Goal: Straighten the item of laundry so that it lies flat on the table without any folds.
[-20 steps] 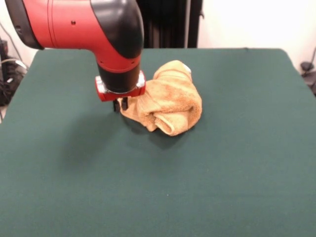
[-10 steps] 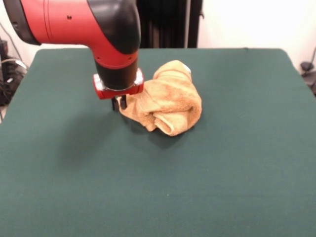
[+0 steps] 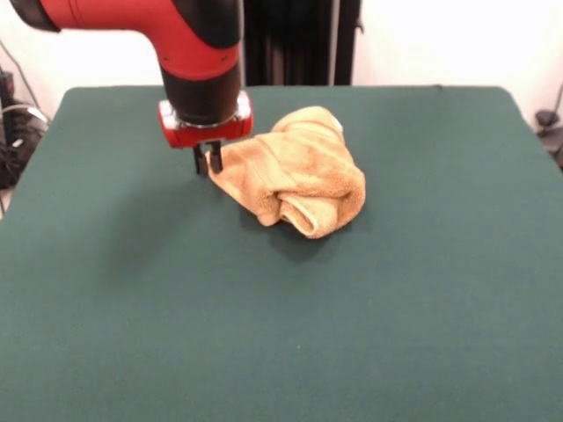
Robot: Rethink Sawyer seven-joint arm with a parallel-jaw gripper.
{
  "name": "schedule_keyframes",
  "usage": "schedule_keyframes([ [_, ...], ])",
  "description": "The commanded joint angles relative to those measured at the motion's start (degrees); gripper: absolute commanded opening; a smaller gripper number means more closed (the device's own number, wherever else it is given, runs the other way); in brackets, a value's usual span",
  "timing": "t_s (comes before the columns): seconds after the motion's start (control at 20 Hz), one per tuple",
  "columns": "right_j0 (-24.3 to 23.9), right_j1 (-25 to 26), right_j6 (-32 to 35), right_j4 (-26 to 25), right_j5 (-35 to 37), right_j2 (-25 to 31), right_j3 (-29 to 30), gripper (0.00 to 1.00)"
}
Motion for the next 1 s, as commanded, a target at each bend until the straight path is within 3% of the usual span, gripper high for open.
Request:
schedule_keyframes([
  [0.05,0.3,-4.0,-7.6,0.6,-0.9,5.6,1.0,0.00],
  [0.4,-2.3,-2.8,-9.3,-0.3,-3.9,6.9,0.3,0.00],
  [1.0,-2.2,-4.4,-6.3,2.5,-0.3,8.8,-1.1,0.00],
])
